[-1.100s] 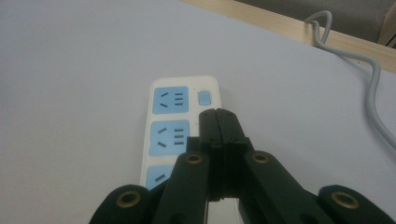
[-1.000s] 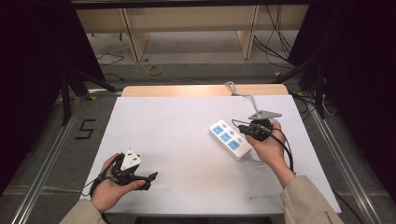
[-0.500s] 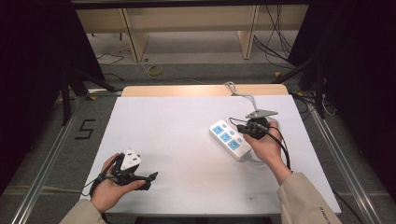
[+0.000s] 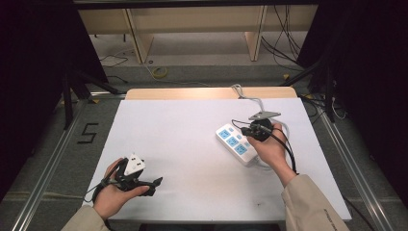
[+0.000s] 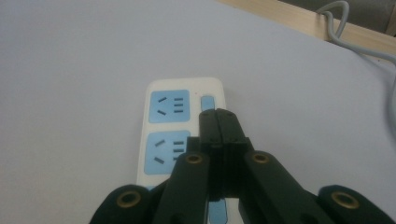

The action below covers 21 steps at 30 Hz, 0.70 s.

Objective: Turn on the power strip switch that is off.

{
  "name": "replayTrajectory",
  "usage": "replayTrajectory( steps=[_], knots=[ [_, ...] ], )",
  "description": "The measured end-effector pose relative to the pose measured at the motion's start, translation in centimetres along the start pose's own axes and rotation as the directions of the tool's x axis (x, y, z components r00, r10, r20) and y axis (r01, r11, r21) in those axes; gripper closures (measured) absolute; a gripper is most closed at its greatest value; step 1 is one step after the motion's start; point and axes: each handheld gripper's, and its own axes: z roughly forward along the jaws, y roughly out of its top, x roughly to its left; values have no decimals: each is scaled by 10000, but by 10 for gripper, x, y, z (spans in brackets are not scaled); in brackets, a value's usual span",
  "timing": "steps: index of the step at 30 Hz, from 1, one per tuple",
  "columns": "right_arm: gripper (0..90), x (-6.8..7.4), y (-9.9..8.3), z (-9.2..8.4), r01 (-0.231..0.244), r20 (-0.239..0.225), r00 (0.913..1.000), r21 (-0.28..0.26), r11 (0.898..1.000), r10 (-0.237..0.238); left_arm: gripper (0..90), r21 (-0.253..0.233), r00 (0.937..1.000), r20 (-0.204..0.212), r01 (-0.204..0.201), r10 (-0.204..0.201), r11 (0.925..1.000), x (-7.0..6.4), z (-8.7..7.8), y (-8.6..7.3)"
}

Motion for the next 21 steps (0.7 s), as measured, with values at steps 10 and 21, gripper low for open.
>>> replayTrajectory(
  steps=[10, 21],
  knots=[
    [900, 0, 2, 6, 14, 29, 10000, 215, 9998, -15, 106, 34, 10000, 13, -51, 51, 10000, 0, 0, 0],
    [900, 0, 2, 13, 69, -39, 10000, 617, 9981, -67, 105, 26, 10000, 48, -62, 62, 10000, 0, 0, 0]
  ],
)
